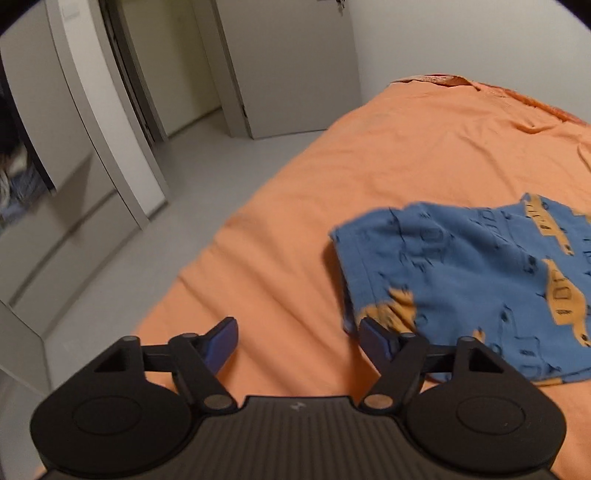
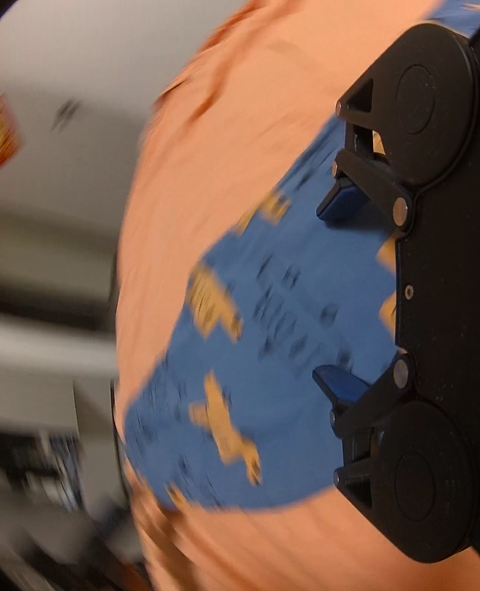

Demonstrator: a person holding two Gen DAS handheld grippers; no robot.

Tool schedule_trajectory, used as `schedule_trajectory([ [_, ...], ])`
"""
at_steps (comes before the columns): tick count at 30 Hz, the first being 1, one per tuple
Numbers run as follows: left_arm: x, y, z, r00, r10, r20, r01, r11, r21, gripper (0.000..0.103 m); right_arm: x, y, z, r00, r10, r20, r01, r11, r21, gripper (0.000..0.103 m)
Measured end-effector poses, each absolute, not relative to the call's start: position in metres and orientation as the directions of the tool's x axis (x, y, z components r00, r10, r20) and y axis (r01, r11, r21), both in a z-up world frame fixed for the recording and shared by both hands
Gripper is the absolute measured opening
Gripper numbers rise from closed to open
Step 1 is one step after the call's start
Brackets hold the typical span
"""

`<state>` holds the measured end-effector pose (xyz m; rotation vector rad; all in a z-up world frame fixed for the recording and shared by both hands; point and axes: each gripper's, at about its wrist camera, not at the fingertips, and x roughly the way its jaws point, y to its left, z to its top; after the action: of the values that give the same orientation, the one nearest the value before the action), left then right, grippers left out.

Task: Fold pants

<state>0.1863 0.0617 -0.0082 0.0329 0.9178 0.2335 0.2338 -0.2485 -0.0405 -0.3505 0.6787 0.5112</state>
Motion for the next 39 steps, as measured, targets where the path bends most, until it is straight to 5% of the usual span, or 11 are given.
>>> schedule_trajectory([
  [4, 0.187, 0.063, -0.016, 0.584, 0.126, -0.802, -0.213, 0.977, -0.001, 0.07, 0.227, -0.249, -0.017, 0.687, 0.335, -0.645, -0.55, 0.82, -0.16, 0.079],
  [5, 0.188, 0.065, -0.015, 0.585, 0.11, -0.803, -0.223, 0.974, -0.029, 0.064, 0.223, -0.244, -0.011, 0.692, 0.358, -0.627, -0.566, 0.808, -0.163, 0.079],
  [6, 0.188, 0.069, -0.015, 0.585, 0.092, -0.806, -0.225, 0.973, -0.052, 0.044, 0.219, -0.238, -0.005, 0.693, 0.382, -0.612, -0.583, 0.795, -0.164, 0.079],
  [8, 0.189, 0.074, -0.01, 0.572, 0.054, -0.819, -0.227, 0.969, -0.095, 0.02, 0.21, -0.222, -0.004, 0.681, 0.416, -0.602, -0.62, 0.765, -0.172, 0.079],
  [11, 0.193, 0.073, -0.001, 0.572, 0.081, -0.816, -0.226, 0.972, -0.062, 0.009, 0.202, -0.197, -0.011, 0.649, 0.436, -0.624, -0.677, 0.704, -0.212, 0.079],
  [14, 0.185, 0.071, 0.005, 0.591, 0.063, -0.804, -0.198, 0.978, -0.069, 0.013, 0.197, -0.186, -0.019, 0.63, 0.441, -0.64, -0.705, 0.671, -0.231, 0.079],
  [16, 0.176, 0.076, 0.003, 0.589, 0.071, -0.805, -0.207, 0.976, -0.065, 0.035, 0.197, -0.185, -0.022, 0.623, 0.437, -0.649, -0.705, 0.673, -0.224, 0.079],
  [17, 0.174, 0.079, 0.002, 0.588, 0.07, -0.806, -0.22, 0.973, -0.076, 0.058, 0.199, -0.186, -0.024, 0.62, 0.432, -0.655, -0.702, 0.678, -0.217, 0.079],
  [19, 0.166, 0.089, 0.0, 0.603, 0.05, -0.796, -0.246, 0.961, -0.127, 0.069, 0.204, -0.191, -0.03, 0.615, 0.419, -0.668, -0.692, 0.694, -0.202, 0.079],
  [33, 0.195, 0.089, -0.027, 0.581, -0.058, -0.812, -0.222, 0.948, -0.226, 0.051, 0.213, -0.212, -0.041, 0.604, 0.428, -0.672, -0.65, 0.752, -0.105, 0.08],
  [39, 0.193, 0.083, -0.015, 0.562, -0.027, -0.827, -0.246, 0.949, -0.198, 0.031, 0.214, -0.213, -0.042, 0.602, 0.434, -0.67, -0.649, 0.755, -0.094, 0.082],
])
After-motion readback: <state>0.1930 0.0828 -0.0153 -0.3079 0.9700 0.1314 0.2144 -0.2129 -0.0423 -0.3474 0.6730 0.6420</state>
